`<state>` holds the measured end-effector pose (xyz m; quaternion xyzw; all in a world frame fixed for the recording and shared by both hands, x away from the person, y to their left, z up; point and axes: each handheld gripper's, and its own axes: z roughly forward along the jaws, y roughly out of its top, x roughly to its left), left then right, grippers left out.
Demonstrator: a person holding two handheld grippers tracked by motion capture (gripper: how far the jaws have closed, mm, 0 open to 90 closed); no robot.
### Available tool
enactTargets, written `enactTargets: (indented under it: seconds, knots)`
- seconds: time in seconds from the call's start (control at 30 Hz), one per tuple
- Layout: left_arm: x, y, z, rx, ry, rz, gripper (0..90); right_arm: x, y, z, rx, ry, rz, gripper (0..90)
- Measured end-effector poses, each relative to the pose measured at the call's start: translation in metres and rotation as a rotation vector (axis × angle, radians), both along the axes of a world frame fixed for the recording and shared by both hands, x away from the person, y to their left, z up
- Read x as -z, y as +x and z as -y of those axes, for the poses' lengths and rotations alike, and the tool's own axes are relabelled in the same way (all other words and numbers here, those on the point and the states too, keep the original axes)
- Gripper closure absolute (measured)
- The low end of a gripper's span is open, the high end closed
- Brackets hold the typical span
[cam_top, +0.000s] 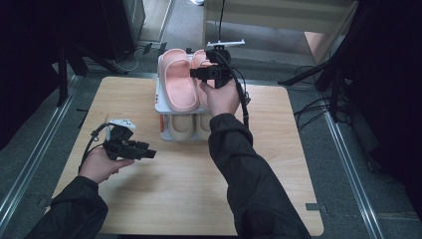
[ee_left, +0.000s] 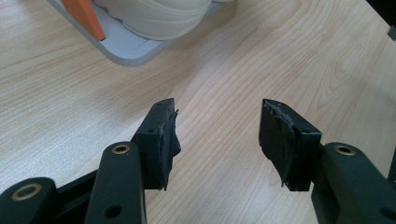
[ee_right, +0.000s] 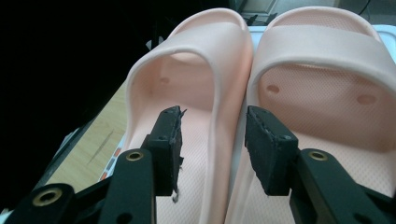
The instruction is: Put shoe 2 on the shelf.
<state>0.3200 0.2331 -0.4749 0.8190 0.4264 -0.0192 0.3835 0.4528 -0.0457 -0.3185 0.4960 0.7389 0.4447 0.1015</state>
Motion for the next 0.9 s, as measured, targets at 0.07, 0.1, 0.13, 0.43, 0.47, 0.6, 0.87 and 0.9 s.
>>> enactTargets:
  seconds: [0.07,0.1,0.13,0.43,0.47,0.6,0.87,0.9]
  knots:
    - [0.000,0.000,0.000,-0.001,0.004,0.002,46.1,0.000,-0.006,0.002,-0.023,0.001,0.004,57.5]
    - [0.000,0.000,0.000,-0.001,0.004,0.002,46.1,0.000,-0.006,0.002,-0.023,0.001,0.004,57.5]
    - [0.000,0.000,0.000,-0.003,0.004,-0.001,46.1,0.000,-0.009,0.003,-0.031,0.001,0.004,57.6]
    - [0.001,0.000,0.001,-0.004,0.010,0.001,44.8,0.010,-0.035,0.023,-0.120,0.010,-0.007,58.1]
    - [0.001,0.000,0.001,-0.002,0.012,-0.001,44.5,0.011,-0.038,0.026,-0.128,0.011,-0.007,58.1]
    - [0.001,0.000,0.001,-0.003,0.012,0.002,43.9,0.016,-0.052,0.037,-0.180,0.061,-0.028,57.5]
    - [0.002,0.000,0.000,-0.009,0.018,0.002,42.8,0.027,-0.086,0.049,-0.275,0.055,-0.003,57.5]
    - [0.002,0.000,0.000,-0.011,0.020,0.001,42.8,0.027,-0.086,0.049,-0.275,0.055,-0.003,57.5]
